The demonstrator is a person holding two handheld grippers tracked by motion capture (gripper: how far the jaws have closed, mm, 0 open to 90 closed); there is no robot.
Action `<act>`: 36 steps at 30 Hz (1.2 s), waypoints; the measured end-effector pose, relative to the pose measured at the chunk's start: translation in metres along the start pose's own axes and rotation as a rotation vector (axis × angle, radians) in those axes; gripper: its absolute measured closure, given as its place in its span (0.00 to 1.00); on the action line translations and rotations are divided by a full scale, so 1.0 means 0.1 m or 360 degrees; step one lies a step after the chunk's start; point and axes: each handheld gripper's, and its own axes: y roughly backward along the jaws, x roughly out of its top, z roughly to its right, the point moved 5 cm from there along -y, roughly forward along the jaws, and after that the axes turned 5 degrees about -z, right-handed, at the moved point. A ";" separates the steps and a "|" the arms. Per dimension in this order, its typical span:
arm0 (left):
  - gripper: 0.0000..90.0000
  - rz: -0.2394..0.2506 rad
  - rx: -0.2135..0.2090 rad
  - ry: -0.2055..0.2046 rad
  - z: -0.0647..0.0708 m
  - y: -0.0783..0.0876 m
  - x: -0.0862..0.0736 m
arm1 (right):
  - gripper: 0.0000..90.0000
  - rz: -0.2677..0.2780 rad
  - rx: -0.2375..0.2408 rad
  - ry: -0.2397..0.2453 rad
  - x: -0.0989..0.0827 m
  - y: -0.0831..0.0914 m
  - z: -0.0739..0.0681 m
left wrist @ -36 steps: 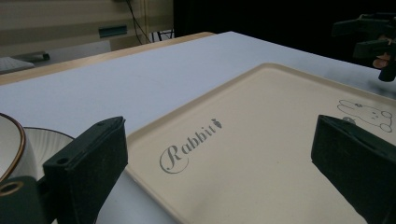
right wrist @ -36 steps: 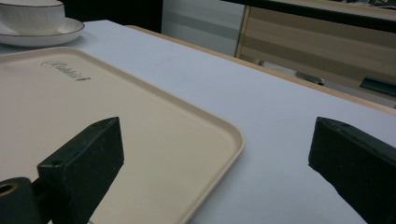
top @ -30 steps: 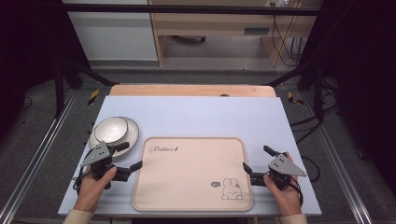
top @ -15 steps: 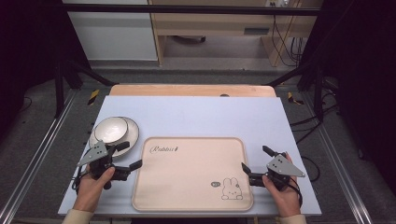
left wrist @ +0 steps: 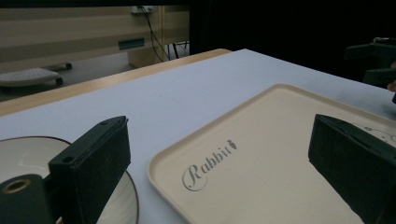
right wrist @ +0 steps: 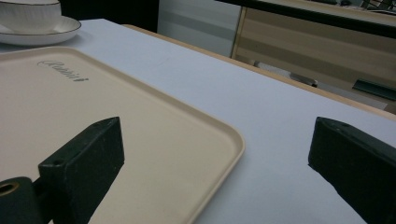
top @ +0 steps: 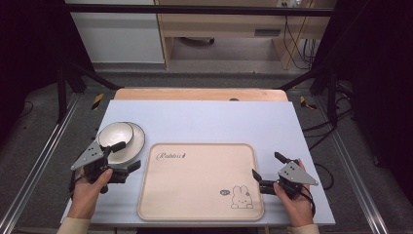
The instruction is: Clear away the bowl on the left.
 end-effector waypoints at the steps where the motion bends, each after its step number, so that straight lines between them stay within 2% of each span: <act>1: 0.06 0.0000 0.0000 0.0000 0.00 0.00 0.00 | 0.04 0.0000 0.0000 0.0000 0.00 0.00 0.00; 4: 0.06 0.0009 0.0025 -0.0012 -0.07 0.04 0.07 | 0.04 0.0003 -0.0002 -0.0002 0.00 0.00 0.00; 6: 0.08 0.0010 0.0020 -0.0037 -0.12 0.06 0.12 | 0.04 -0.0005 -0.0006 -0.0004 0.00 0.00 0.00; 7: 0.08 0.0006 0.0049 -0.0053 -0.15 0.06 0.14 | 0.04 -0.0005 -0.0006 -0.0004 0.00 0.00 0.00; 8: 0.09 -0.0019 0.0154 -0.0577 -0.42 0.09 0.31 | 0.04 -0.0011 -0.0019 0.0000 -0.01 0.00 0.01; 9: 0.09 -0.0010 0.0150 -0.0598 -0.45 0.08 0.36 | 0.04 -0.0011 -0.0022 -0.0007 -0.01 0.00 0.01; 11: 0.09 0.0001 0.0171 -0.0588 -0.48 0.08 0.40 | 0.04 -0.0008 -0.0024 -0.0010 -0.01 -0.01 0.02; 12: 0.09 0.0028 0.0221 -0.0584 -0.56 0.07 0.49 | 0.04 -0.0010 -0.0030 -0.0012 -0.02 -0.01 0.02; 13: 0.09 0.0028 0.0221 -0.0584 -0.56 0.07 0.49 | 0.04 -0.0010 -0.0030 -0.0012 -0.02 -0.01 0.02; 14: 0.10 0.0043 0.0277 -0.0641 -0.61 0.08 0.58 | 0.04 -0.0015 -0.0036 -0.0013 -0.02 -0.01 0.02; 15: 0.11 0.0043 0.0277 -0.0641 -0.61 0.08 0.58 | 0.04 -0.0018 -0.0038 -0.0010 -0.02 -0.01 0.01; 17: 0.12 0.0030 0.0341 -0.0681 -0.64 0.07 0.64 | 0.04 -0.0023 -0.0042 -0.0004 -0.02 -0.01 0.01; 20: 0.12 -0.0031 0.0360 -0.0720 -0.72 0.06 0.68 | 0.05 -0.0038 -0.0054 0.0014 -0.03 -0.02 0.00; 21: 0.12 -0.0031 0.0362 -0.0712 -0.75 0.07 0.69 | 0.04 -0.0041 -0.0057 0.0019 -0.03 -0.03 0.00; 24: 0.11 -0.0056 0.0412 -0.0634 -0.85 0.14 0.65 | 0.04 -0.0049 -0.0065 0.0019 -0.03 -0.03 -0.01; 27: 0.11 -0.0108 0.0453 -0.0630 -0.97 0.21 0.58 | 0.04 -0.0045 -0.0073 0.0031 -0.02 -0.03 -0.02; 28: 0.12 -0.0124 0.0486 -0.0597 -1.03 0.25 0.53 | 0.04 -0.0045 -0.0076 0.0033 -0.02 -0.04 -0.02; 30: 0.12 -0.0136 0.0507 -0.0587 -1.06 0.26 0.50 | 0.04 -0.0049 -0.0078 0.0035 -0.02 -0.04 -0.02; 31: 0.12 -0.0167 0.0535 -0.0582 -1.12 0.29 0.46 | 0.04 -0.0047 -0.0076 0.0035 -0.01 -0.04 -0.03; 34: 0.12 -0.0204 0.0551 -0.0536 -1.18 0.31 0.38 | 0.04 -0.0047 -0.0078 0.0029 -0.01 -0.03 -0.02; 36: 0.12 -0.0219 0.0564 -0.0529 -1.20 0.32 0.36 | 0.04 -0.0046 -0.0080 0.0023 -0.02 -0.03 -0.02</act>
